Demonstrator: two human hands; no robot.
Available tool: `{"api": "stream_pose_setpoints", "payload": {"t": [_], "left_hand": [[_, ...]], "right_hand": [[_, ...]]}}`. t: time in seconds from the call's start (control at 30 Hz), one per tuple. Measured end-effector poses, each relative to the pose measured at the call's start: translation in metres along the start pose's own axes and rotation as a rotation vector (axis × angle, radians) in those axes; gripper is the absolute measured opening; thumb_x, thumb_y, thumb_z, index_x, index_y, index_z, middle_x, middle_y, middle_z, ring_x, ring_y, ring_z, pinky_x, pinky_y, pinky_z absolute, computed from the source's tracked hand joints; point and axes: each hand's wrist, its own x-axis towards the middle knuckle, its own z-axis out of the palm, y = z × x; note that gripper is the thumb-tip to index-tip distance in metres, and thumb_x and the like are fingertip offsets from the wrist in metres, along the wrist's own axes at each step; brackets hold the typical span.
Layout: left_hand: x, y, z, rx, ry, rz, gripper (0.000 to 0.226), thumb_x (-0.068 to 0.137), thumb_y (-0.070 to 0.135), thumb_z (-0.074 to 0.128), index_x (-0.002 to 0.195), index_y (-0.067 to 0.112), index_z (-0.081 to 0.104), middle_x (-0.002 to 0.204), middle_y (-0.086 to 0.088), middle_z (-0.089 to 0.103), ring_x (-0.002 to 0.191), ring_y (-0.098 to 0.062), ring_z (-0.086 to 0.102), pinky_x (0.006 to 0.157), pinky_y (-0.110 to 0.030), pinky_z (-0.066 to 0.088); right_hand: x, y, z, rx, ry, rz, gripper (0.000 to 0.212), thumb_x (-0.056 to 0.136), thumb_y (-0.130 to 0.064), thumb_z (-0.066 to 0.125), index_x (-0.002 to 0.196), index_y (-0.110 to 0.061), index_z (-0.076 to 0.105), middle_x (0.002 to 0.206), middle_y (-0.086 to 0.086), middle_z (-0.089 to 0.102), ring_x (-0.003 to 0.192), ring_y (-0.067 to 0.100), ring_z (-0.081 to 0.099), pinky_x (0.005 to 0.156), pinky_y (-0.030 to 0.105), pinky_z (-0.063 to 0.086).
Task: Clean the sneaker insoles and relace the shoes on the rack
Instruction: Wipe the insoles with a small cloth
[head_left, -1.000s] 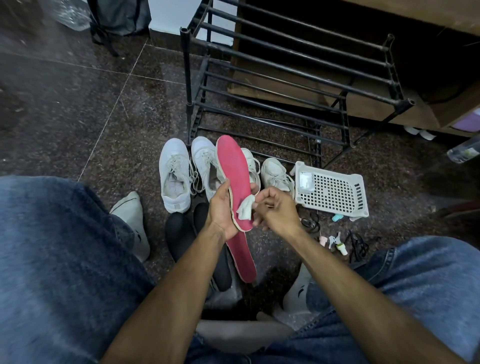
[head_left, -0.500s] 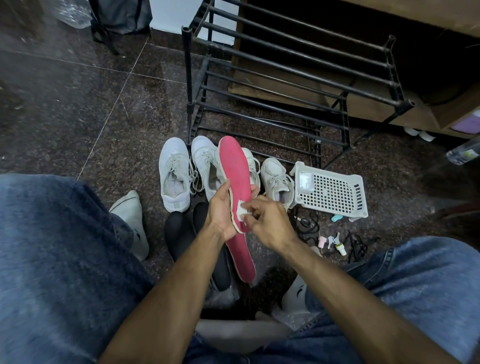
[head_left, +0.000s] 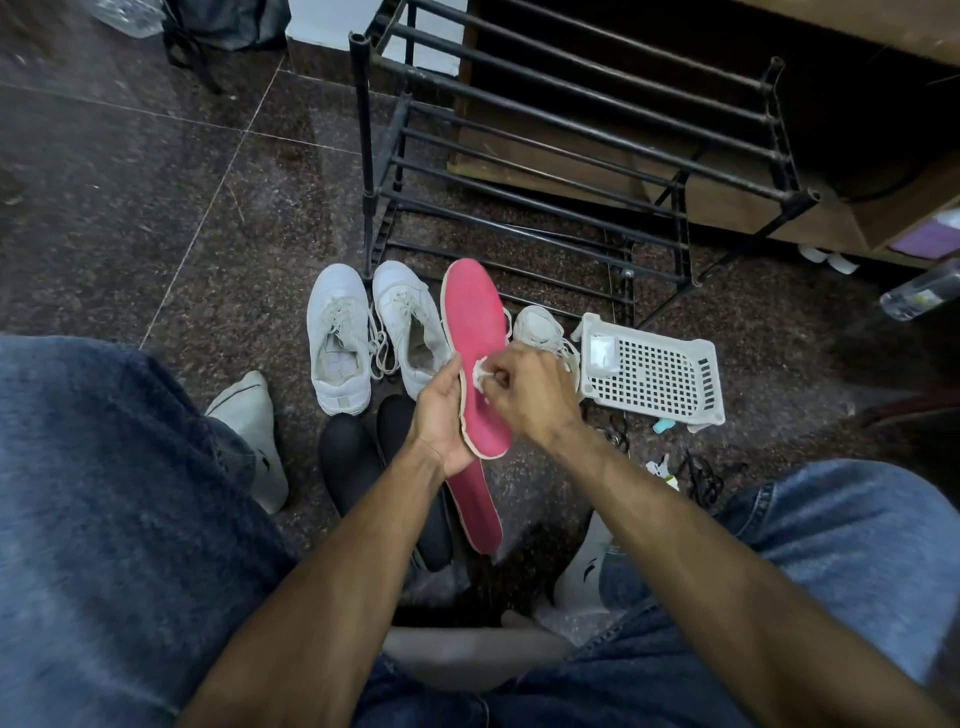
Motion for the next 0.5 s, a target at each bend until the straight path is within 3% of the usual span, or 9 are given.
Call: {"api": "stream_pose_setpoints", "payload": {"t": [0.13,0.2,0.3,0.4,0.5], "left_hand": [[0.006,0.005,-0.005,-0.004,0.042,0.014,0.061,0.097,0.049,0.037,0.120,-0.004,0.058,0.115,-0.018,0.064,0.121,-0.028,0.056,0.098,-0.041,0.047],[0.006,0.003,-0.002,0.003,0.048,-0.007,0.061,0.098,0.049,0.035,0.117,-0.005,0.059,0.111,-0.020,0.066,0.120,-0.028,0.057,0.099,-0.040,0.046],[0.004,0.000,0.002,-0.033,0.016,-0.028,0.056,0.099,0.048,0.035,0.120,0.002,0.059,0.106,-0.013,0.064,0.101,-0.026,0.061,0.095,-0.040,0.047],[0.000,-0.007,0.003,-0.015,0.002,-0.029,0.056,0.100,0.045,0.036,0.136,0.006,0.051,0.117,-0.014,0.062,0.113,-0.028,0.057,0.110,-0.045,0.036],[0.000,-0.002,-0.001,-0.008,0.032,-0.012,0.058,0.099,0.046,0.037,0.137,0.005,0.050,0.117,-0.015,0.062,0.110,-0.029,0.058,0.107,-0.044,0.040]], "right_hand": [[-0.035,-0.003,0.003,0.076,-0.169,-0.194,0.018,0.087,-0.017,0.065,0.103,-0.014,0.073,0.100,-0.001,0.069,0.080,0.017,0.064,0.078,0.039,0.055],[-0.035,0.001,0.002,0.044,-0.164,-0.217,0.019,0.088,-0.019,0.064,0.104,-0.015,0.073,0.101,-0.002,0.069,0.079,0.017,0.064,0.078,0.041,0.056],[-0.020,0.002,0.000,-0.021,-0.088,-0.184,0.021,0.089,-0.022,0.061,0.105,-0.017,0.072,0.103,-0.001,0.067,0.087,0.023,0.064,0.079,0.043,0.053],[0.000,0.002,-0.001,-0.055,-0.001,-0.015,0.022,0.089,-0.025,0.060,0.107,-0.020,0.071,0.105,-0.002,0.066,0.092,0.025,0.063,0.082,0.039,0.051],[-0.006,-0.001,0.002,0.009,-0.051,-0.014,0.021,0.088,-0.023,0.063,0.106,-0.019,0.073,0.106,-0.002,0.068,0.092,0.022,0.064,0.084,0.038,0.051]]}}
